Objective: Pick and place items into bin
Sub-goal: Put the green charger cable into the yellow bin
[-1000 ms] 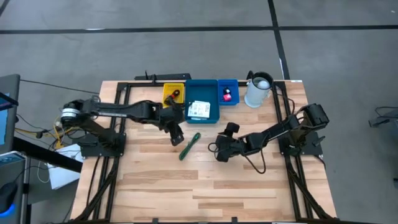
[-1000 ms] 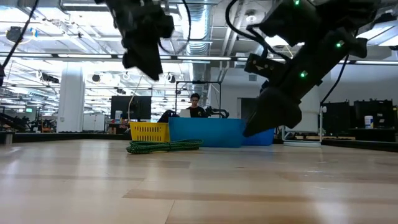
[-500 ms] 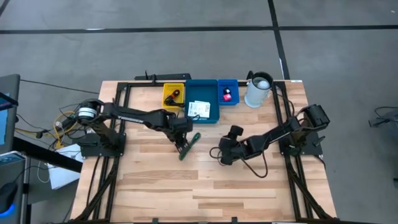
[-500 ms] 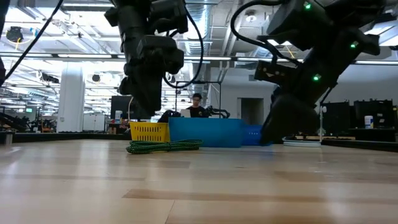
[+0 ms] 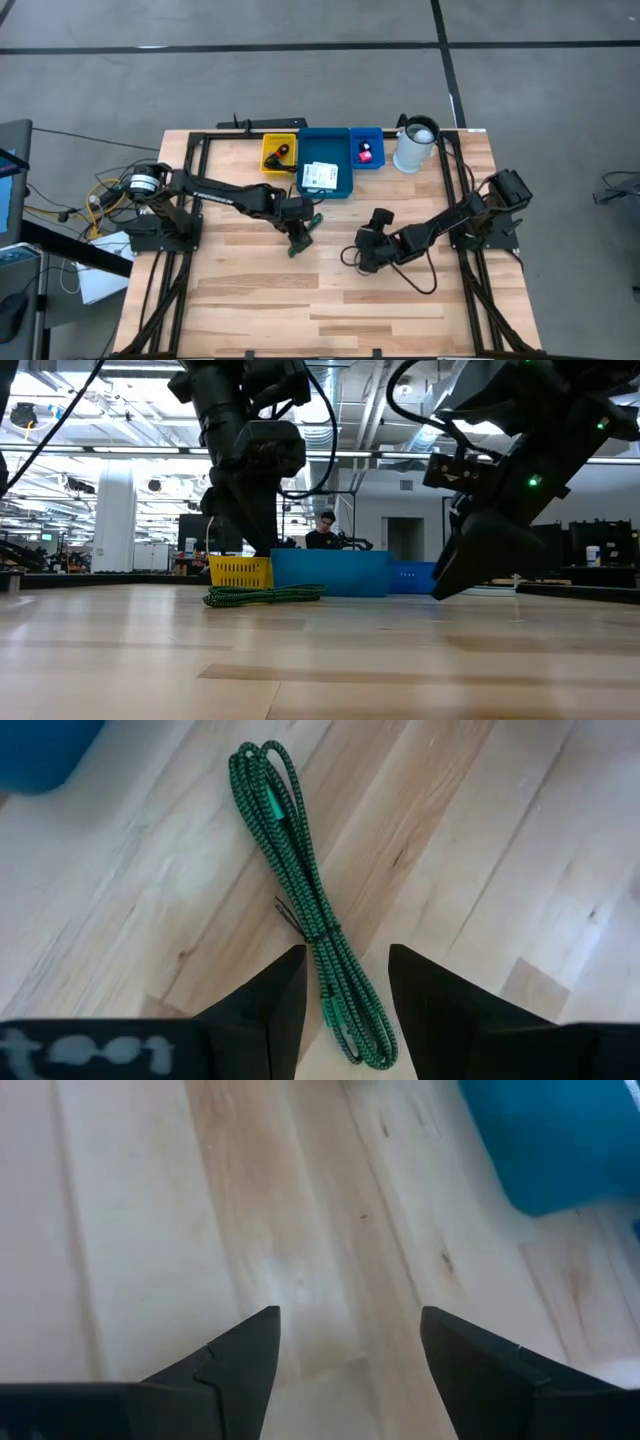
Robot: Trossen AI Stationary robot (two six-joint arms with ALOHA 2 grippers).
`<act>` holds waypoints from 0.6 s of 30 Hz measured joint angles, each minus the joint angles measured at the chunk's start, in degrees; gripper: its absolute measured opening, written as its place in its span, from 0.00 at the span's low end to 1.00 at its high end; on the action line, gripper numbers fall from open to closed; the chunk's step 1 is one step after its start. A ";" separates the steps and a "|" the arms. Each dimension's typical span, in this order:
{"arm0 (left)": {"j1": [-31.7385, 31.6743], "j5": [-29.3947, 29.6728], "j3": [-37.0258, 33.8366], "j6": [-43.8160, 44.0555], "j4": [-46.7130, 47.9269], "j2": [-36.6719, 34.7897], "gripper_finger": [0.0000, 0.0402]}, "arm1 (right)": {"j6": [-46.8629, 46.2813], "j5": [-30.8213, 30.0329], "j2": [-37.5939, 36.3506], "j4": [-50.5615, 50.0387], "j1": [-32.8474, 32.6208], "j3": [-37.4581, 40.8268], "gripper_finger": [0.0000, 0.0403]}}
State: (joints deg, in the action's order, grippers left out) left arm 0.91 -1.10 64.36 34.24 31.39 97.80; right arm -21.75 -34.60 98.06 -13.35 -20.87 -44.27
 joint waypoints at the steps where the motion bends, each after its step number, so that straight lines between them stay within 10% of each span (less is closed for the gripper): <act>1: 0.21 0.45 0.00 0.00 -0.04 0.00 0.33 | -0.42 0.00 0.00 -0.01 -0.42 0.00 0.58; 18: 2.46 4.69 0.06 1.77 -1.68 3.46 0.33 | -2.72 0.01 0.00 -0.54 -3.89 0.00 0.58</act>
State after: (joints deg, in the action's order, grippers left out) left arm 3.37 3.59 64.42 36.01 29.71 101.26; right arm -24.47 -34.59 98.06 -13.89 -24.75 -44.27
